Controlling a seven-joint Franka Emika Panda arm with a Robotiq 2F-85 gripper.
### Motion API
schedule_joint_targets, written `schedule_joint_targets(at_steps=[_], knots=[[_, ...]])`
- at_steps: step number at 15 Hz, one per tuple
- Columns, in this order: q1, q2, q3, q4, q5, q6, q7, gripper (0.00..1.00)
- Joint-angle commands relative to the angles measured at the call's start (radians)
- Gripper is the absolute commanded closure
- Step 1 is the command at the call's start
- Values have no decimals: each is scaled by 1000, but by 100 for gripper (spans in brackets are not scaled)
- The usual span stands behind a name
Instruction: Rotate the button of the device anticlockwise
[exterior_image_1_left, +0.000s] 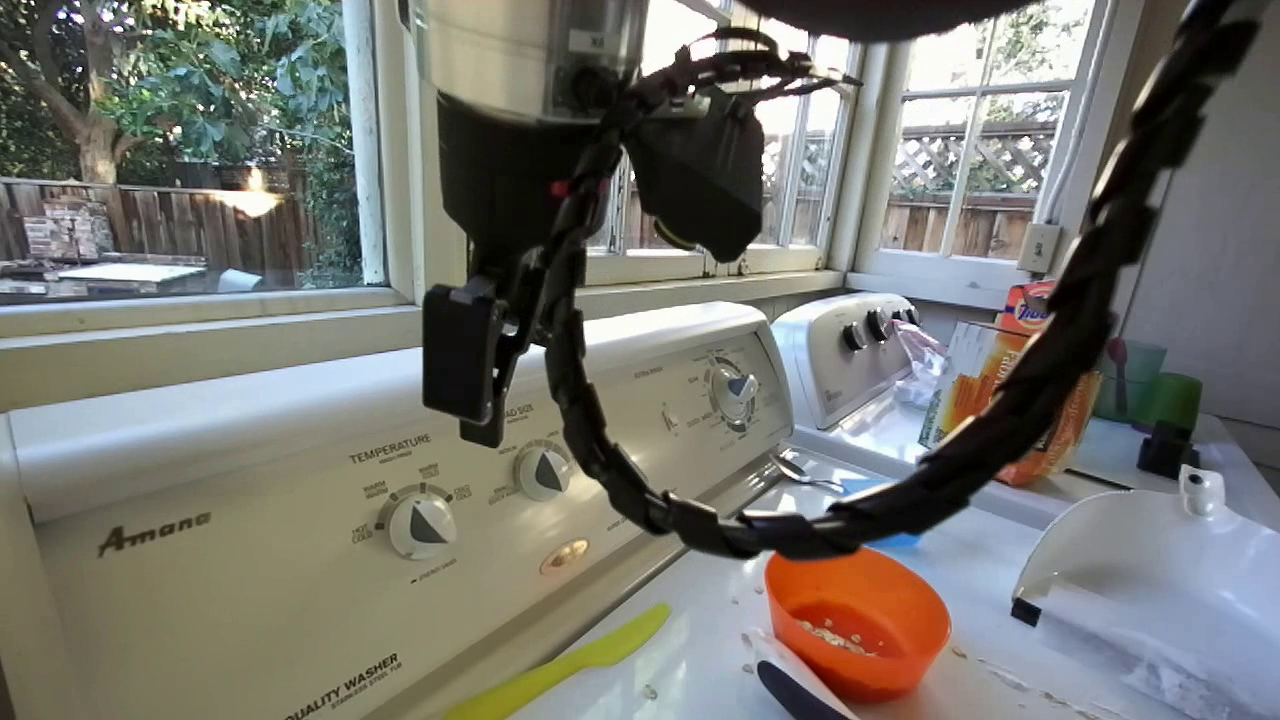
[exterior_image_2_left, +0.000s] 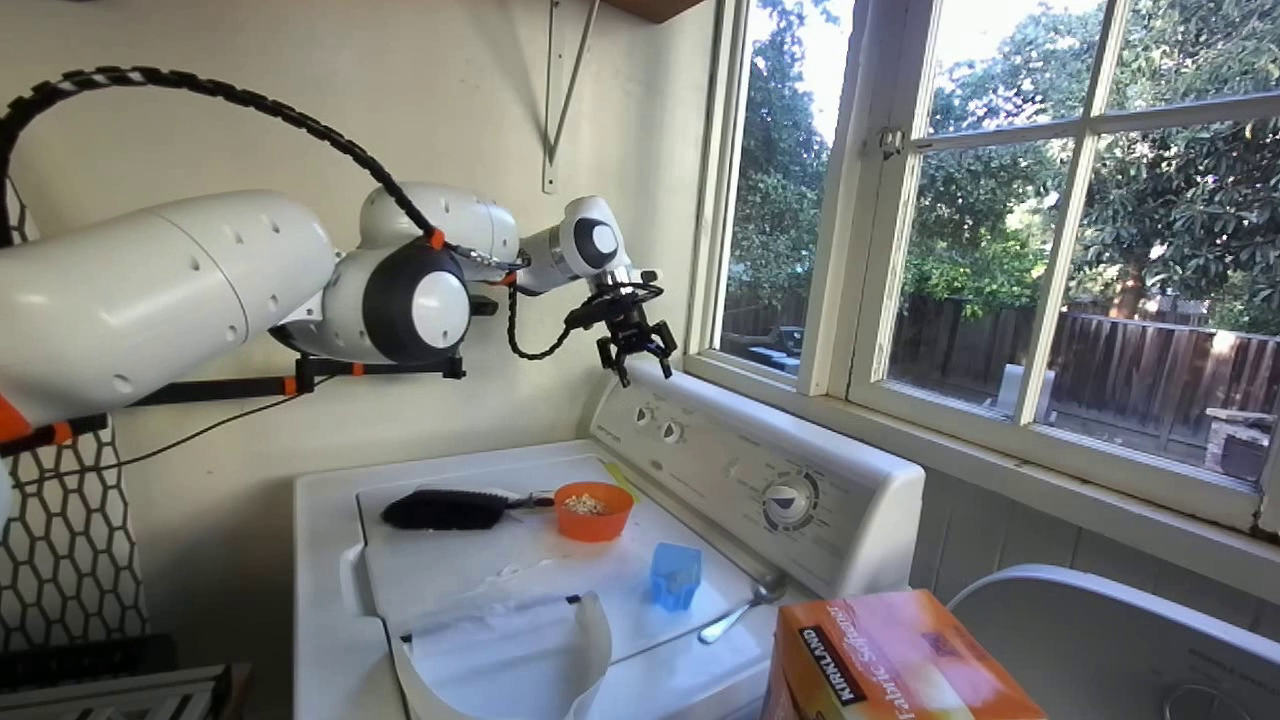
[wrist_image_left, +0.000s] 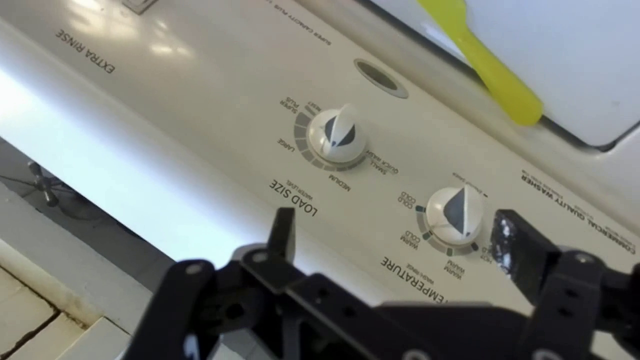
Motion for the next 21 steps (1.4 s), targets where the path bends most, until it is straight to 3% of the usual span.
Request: schedule_joint_targets(at_steps=[1, 9, 10, 17, 21], knots=[[-17, -27, 27, 0, 55, -23, 151, 0], [-32, -54, 35, -9, 104, -97, 368, 0], [-33, -40, 30, 1, 86, -51, 328, 0], [-33, -40, 29, 1, 85, -53, 332, 0], [-38, -54, 37, -7, 103, -108, 378, 0]])
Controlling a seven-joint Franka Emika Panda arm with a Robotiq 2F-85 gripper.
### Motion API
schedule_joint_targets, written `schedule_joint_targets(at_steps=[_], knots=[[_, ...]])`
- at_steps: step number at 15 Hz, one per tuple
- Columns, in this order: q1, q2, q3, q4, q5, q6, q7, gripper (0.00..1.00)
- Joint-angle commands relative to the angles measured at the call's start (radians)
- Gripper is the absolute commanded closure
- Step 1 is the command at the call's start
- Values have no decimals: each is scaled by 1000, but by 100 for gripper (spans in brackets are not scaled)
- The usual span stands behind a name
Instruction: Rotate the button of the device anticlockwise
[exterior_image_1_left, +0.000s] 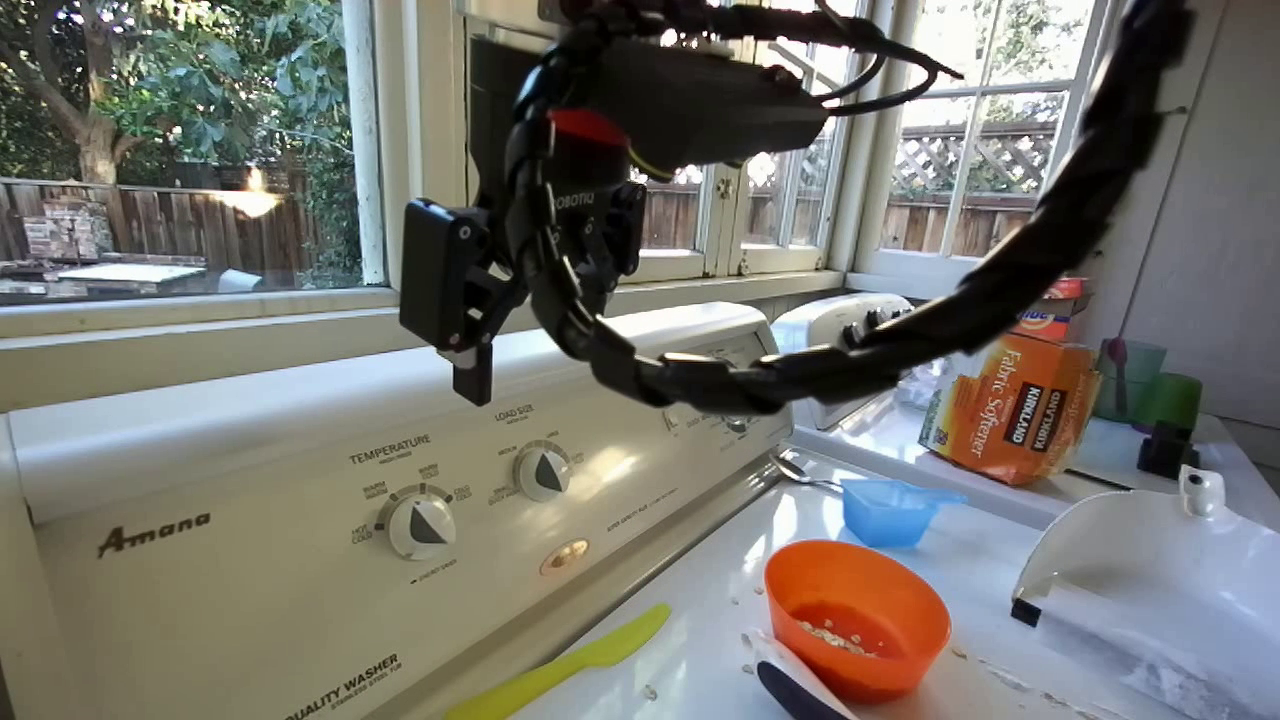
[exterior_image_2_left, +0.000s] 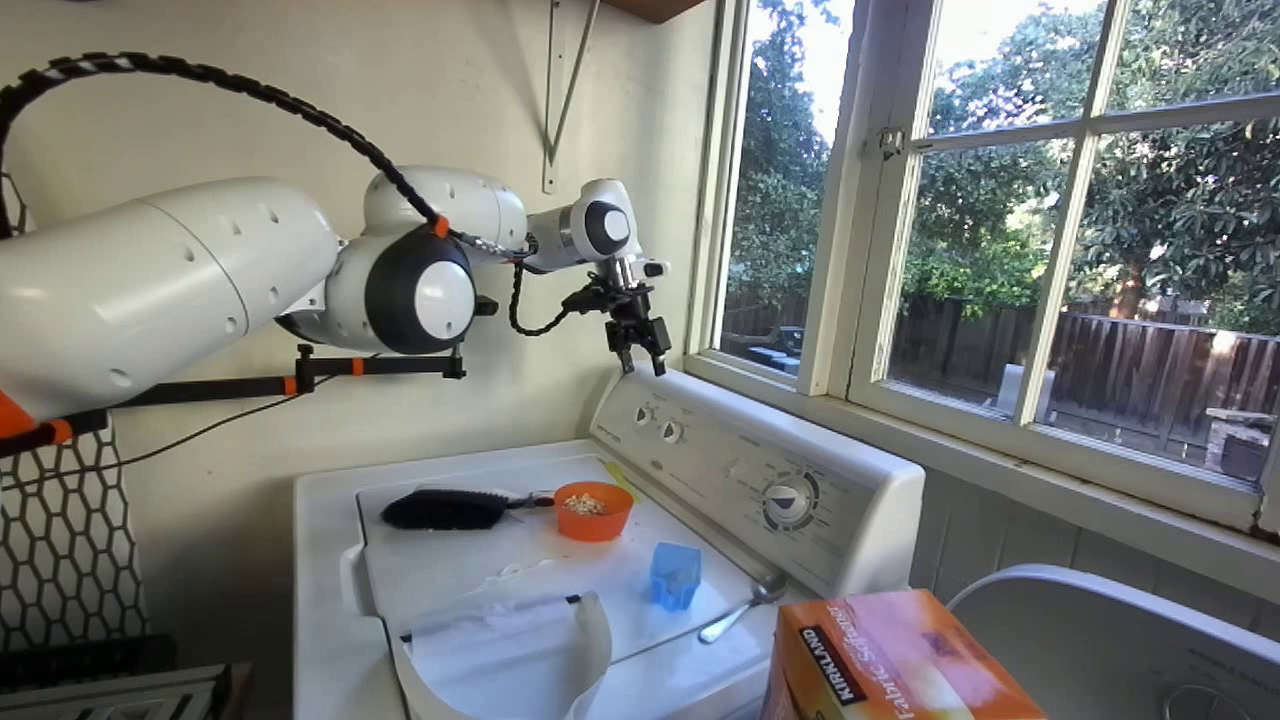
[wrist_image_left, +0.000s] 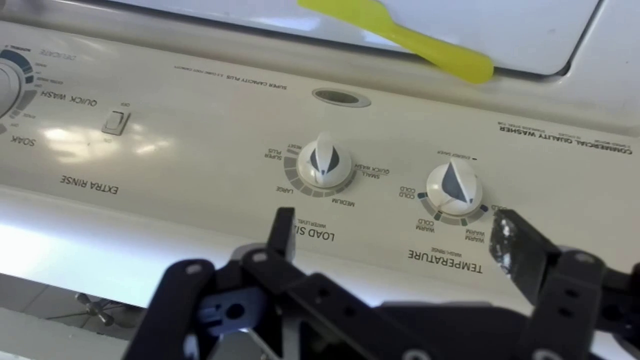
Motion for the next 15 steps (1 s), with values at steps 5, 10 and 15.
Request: schedule_joint_targets(at_steps=[5, 10, 15], knots=[[-3, -44, 6, -11, -3, -146, -51, 0], [-28, -66, 35, -6, 5, -118, -251, 0], [-60, -84, 71, -19, 25, -140, -350, 0]])
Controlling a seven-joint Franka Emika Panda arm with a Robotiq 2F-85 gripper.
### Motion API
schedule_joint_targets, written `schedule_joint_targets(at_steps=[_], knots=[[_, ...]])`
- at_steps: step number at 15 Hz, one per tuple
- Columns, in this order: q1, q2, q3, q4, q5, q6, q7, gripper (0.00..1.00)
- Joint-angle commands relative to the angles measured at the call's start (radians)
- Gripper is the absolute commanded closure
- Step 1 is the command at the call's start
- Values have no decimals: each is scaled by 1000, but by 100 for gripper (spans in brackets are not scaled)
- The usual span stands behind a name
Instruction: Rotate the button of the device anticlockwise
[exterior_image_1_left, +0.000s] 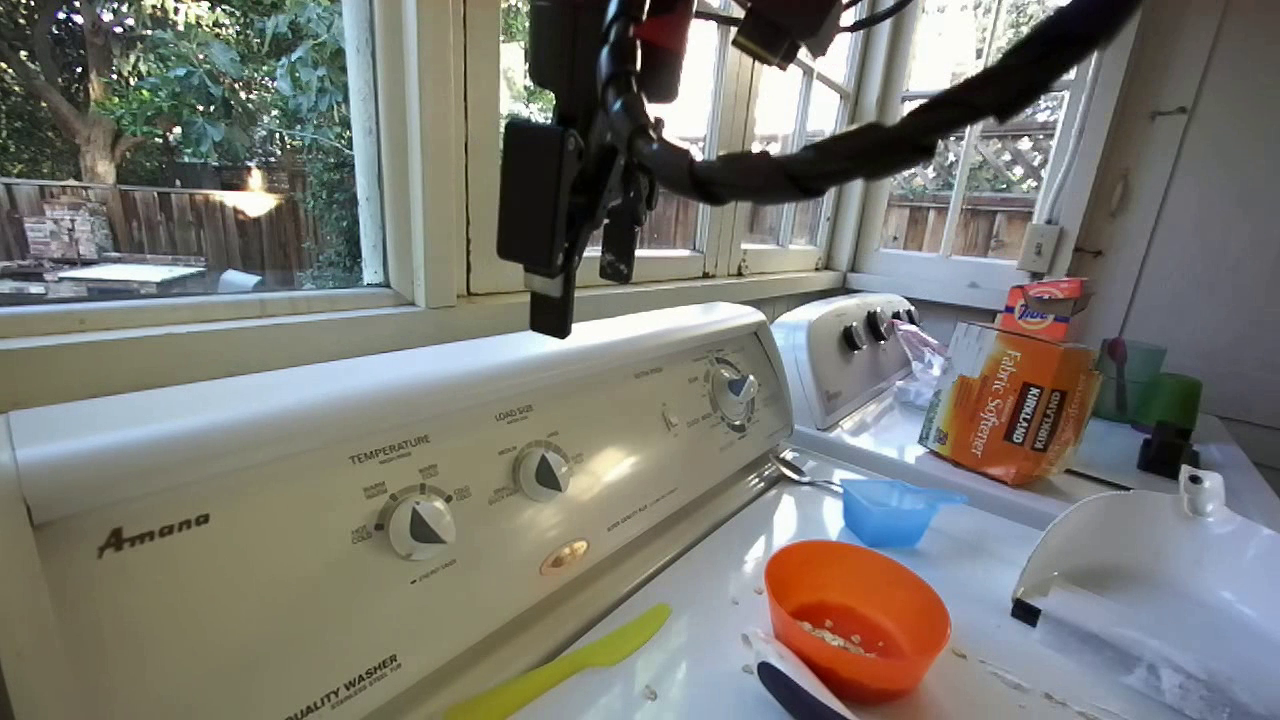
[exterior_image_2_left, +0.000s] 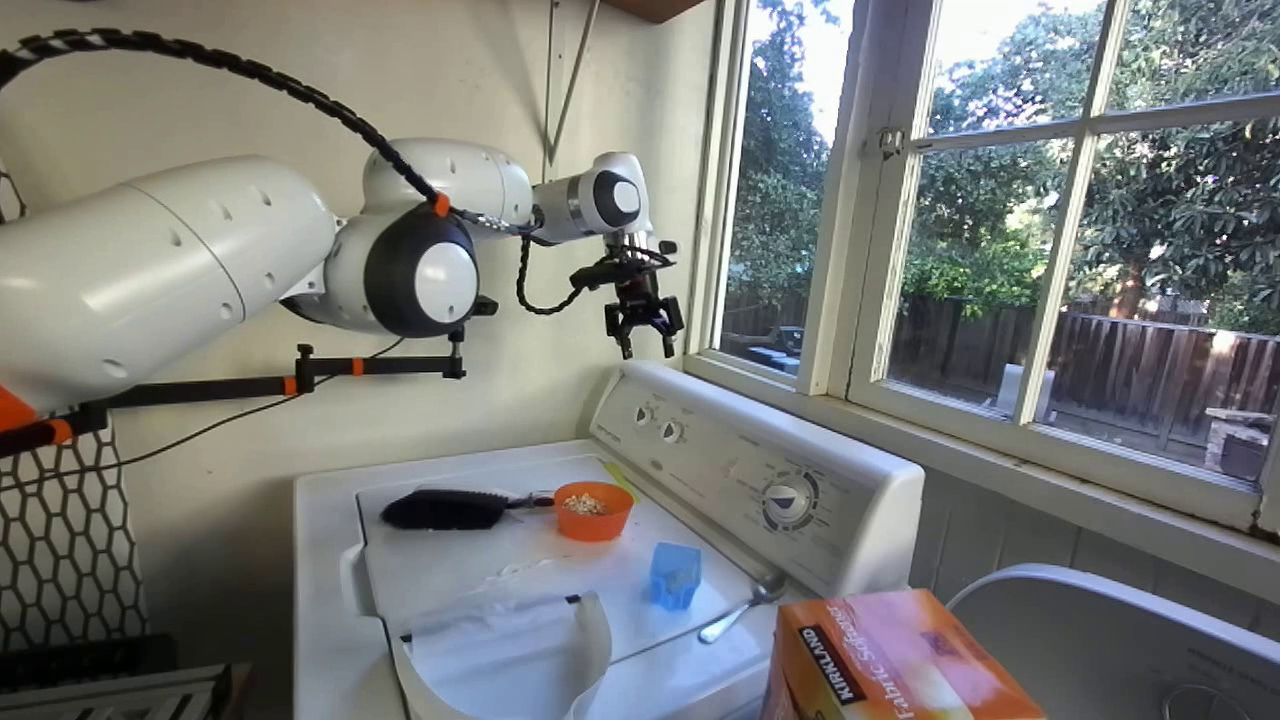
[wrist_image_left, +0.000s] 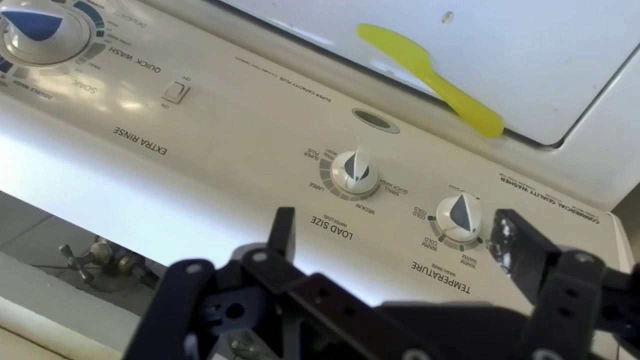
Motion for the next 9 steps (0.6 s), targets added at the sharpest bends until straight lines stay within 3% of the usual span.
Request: schedule_joint_targets(at_steps=[1, 9], knots=[[-25, -18, 38, -21, 28, -27, -67, 0], [-22, -2, 33, -8, 7, 1, -65, 0]])
